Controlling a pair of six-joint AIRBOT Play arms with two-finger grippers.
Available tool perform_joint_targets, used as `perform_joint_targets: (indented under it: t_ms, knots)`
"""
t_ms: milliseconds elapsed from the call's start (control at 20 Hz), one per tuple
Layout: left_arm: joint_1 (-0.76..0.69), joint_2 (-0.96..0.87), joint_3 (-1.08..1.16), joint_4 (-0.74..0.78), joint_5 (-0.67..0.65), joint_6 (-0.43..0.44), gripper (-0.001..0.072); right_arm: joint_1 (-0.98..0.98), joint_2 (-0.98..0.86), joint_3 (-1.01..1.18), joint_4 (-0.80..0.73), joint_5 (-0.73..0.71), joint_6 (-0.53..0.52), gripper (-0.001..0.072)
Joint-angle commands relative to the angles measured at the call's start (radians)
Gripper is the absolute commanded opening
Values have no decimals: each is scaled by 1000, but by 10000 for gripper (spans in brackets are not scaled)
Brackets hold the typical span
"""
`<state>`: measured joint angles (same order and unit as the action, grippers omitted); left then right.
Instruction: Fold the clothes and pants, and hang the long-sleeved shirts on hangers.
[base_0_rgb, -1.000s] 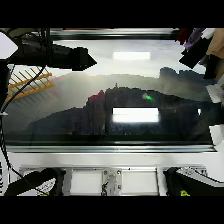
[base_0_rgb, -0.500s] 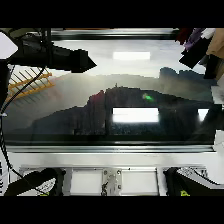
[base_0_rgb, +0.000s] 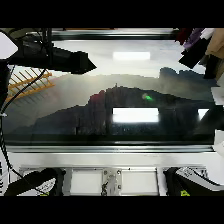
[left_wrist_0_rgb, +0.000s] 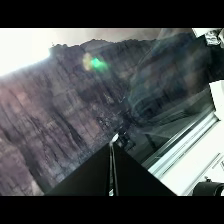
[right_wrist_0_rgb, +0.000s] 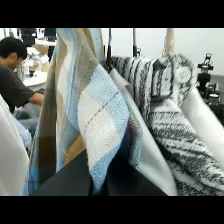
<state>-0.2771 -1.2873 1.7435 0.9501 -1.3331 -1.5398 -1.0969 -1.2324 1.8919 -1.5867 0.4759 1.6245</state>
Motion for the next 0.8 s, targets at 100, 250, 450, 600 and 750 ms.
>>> perform_joint_targets:
  t_ms: [100, 250, 450, 600, 750]
  knots:
    - [0, 0, 0, 0, -3, 0, 12, 8, -44, 0, -2, 93, 1, 13]
    - [0, 0, 0, 0, -3, 0, 12, 8, -54, -1, -3, 135, 0, 14]
    - [0, 0, 0, 0, -3, 0, 12, 8, -53, 0, -2, 132, -1, 21]
    - [0, 0, 0, 0, -3, 0, 12, 8, -51, 0, 0, 132, -1, 221]
    - [0, 0, 0, 0, -3, 0, 12, 10, -17, 0, 3, 130, -1, 528]
